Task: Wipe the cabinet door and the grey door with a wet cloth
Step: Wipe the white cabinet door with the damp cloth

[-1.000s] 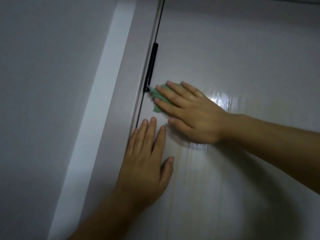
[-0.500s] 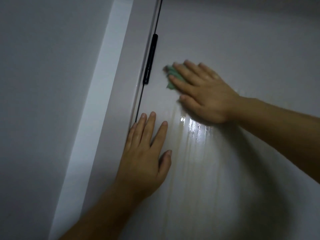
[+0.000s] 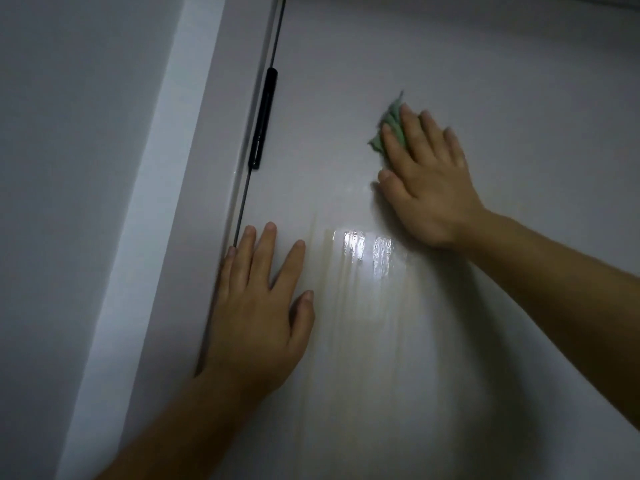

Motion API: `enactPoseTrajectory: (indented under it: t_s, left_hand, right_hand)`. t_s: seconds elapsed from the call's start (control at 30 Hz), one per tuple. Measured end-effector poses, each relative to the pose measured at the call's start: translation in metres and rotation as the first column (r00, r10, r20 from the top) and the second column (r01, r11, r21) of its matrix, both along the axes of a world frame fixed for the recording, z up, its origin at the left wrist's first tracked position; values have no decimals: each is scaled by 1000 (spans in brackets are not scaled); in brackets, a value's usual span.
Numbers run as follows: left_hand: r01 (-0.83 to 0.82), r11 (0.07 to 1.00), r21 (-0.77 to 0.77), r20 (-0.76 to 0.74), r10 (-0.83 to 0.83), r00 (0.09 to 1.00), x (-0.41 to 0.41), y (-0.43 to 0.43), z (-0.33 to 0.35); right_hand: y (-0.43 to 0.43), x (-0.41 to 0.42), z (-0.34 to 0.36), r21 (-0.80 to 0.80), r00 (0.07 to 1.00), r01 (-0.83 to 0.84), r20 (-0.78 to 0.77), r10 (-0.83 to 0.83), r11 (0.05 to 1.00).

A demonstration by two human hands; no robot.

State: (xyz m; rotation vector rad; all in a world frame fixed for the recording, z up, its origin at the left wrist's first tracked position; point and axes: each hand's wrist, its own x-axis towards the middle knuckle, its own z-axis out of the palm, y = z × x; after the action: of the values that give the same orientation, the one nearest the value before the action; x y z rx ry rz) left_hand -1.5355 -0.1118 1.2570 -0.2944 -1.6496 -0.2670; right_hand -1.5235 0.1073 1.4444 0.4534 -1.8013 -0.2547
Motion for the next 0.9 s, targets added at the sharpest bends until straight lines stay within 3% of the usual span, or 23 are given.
enactPoseTrajectory:
  t_s: [0.17, 0.23, 0.37, 0.43, 0.57, 0.63, 0.77, 0.83, 0.9]
  left_hand:
    - [-65, 998, 24, 16, 64, 998, 3, 21, 8]
    - [-106, 994, -9, 35, 106, 994, 4, 31, 15]
    - [-83, 994, -70, 54, 87, 995, 2, 50, 26]
    - [-78, 994, -79, 62, 83, 995, 0, 55, 27]
    - [-74, 995, -73, 59, 78, 995, -2, 55, 26]
    - [-67, 996, -57, 63, 71, 996, 1, 57, 26]
    - [-20, 997, -73, 35, 22, 999, 9, 79, 28]
    - [13, 992, -129, 6, -12, 1000, 10, 95, 29]
    - [24, 986, -167, -22, -28, 999, 10, 110, 30]
  right_hand:
    - [14, 2, -71, 432, 1000, -5, 11, 1, 902]
    - [29, 1, -47, 358, 1000, 19, 1, -21, 933]
    - [48, 0, -3, -71, 1000, 2, 10, -2, 997]
    - [47, -1, -25, -29, 1000, 12, -14, -13, 999]
    - [70, 2, -73, 318, 999, 35, 21, -44, 947]
    - [89, 2, -51, 279, 998, 37, 29, -47, 960]
    - [107, 0, -8, -146, 999, 27, 32, -23, 989]
    - [102, -3, -30, -72, 999, 43, -8, -44, 996]
    - [104, -3, -65, 161, 999, 35, -30, -31, 986]
